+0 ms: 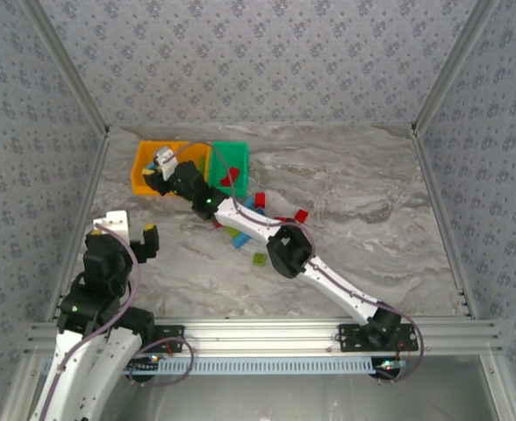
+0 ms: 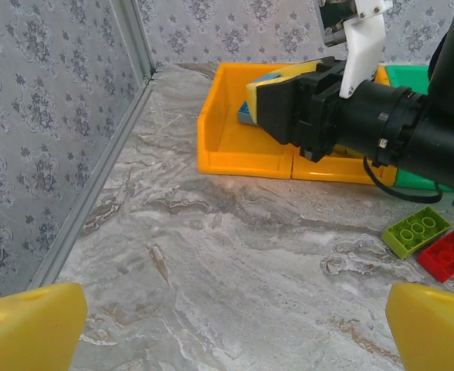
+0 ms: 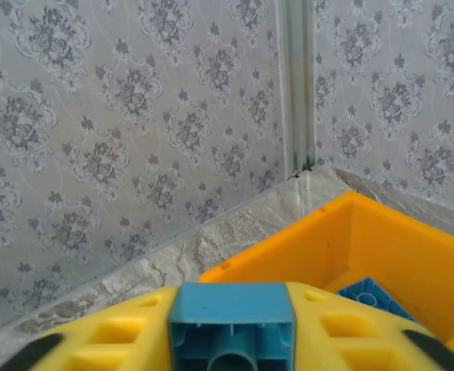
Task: Sort the legos into containers by color
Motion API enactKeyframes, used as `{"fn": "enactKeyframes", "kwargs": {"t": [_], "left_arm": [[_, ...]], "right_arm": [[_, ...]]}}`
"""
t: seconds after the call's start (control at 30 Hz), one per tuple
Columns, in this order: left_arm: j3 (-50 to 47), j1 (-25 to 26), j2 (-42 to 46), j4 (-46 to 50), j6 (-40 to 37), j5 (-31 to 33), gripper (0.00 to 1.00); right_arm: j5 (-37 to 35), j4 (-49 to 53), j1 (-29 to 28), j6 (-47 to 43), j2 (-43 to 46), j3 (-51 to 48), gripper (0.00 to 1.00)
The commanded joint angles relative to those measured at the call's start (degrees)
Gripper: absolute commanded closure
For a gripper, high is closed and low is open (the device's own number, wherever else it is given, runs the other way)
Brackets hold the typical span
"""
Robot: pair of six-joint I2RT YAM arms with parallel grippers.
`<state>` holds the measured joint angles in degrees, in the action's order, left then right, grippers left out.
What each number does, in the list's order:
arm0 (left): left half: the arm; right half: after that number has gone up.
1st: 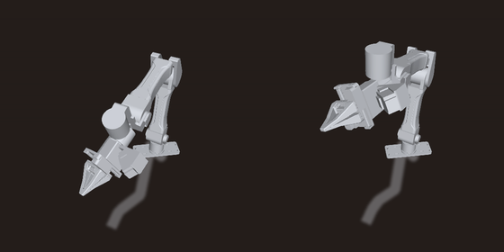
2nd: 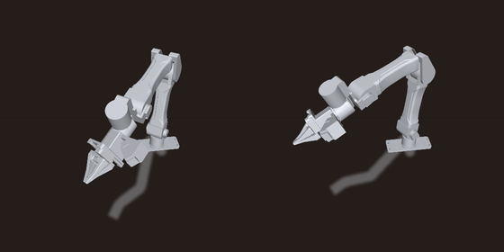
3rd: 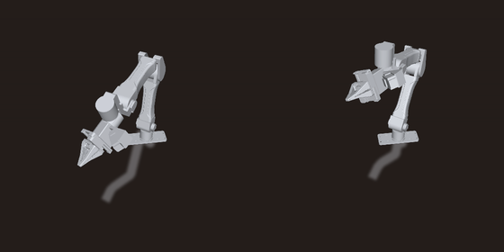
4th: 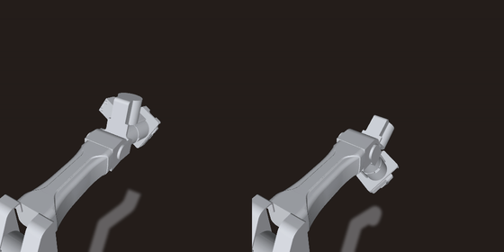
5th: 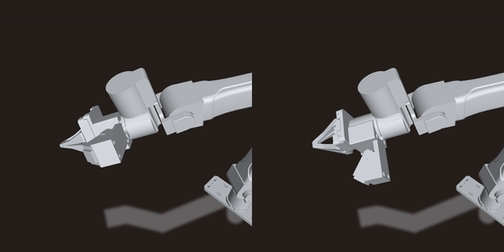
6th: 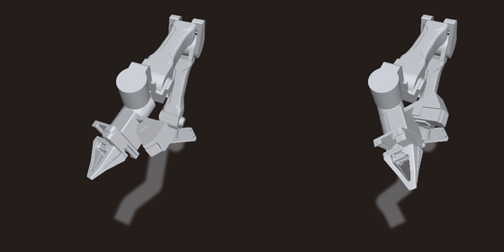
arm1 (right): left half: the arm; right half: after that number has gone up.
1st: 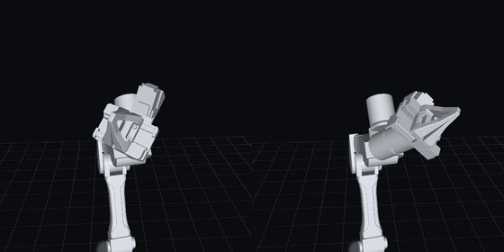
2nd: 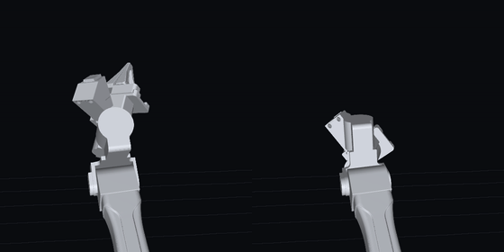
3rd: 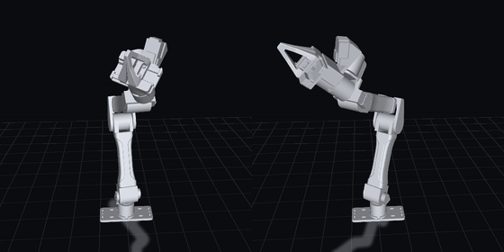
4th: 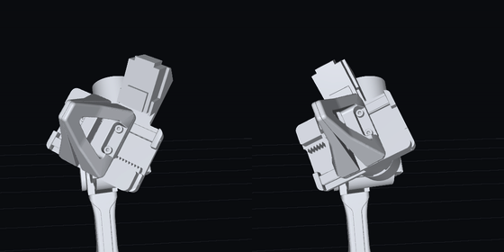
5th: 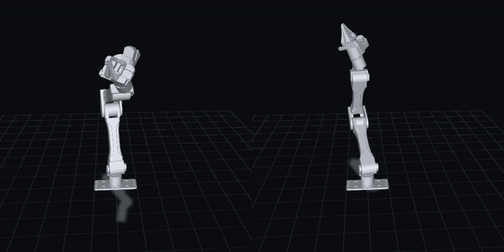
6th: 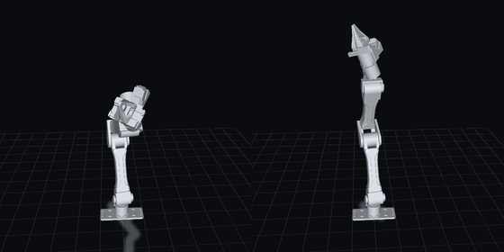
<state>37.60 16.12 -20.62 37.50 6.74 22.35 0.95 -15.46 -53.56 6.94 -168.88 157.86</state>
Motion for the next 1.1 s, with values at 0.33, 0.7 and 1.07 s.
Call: {"fn": "enactKeyframes", "kwargs": {"t": [0.33, 0.7, 1.07], "left_arm": [[0.05, -0.83, 0.37, -0.36, -0.44, 0.9, 0.01], [3.84, -2.17, -9.37, 3.47, 4.43, 1.37, 0.01], [7.59, -4.28, -35.95, -6.97, 44.32, -0.73, 0.01]], "right_arm": [[7.42, 11.75, 1.86, 2.77, 15.17, -7.66, 0.07], [8.53, 27.44, 2.2, -0.72, 59.17, -55.03, 0.01], [5.31, 33.53, 1.46, 4.62, 90.09, -86.4, 0.0]]}}
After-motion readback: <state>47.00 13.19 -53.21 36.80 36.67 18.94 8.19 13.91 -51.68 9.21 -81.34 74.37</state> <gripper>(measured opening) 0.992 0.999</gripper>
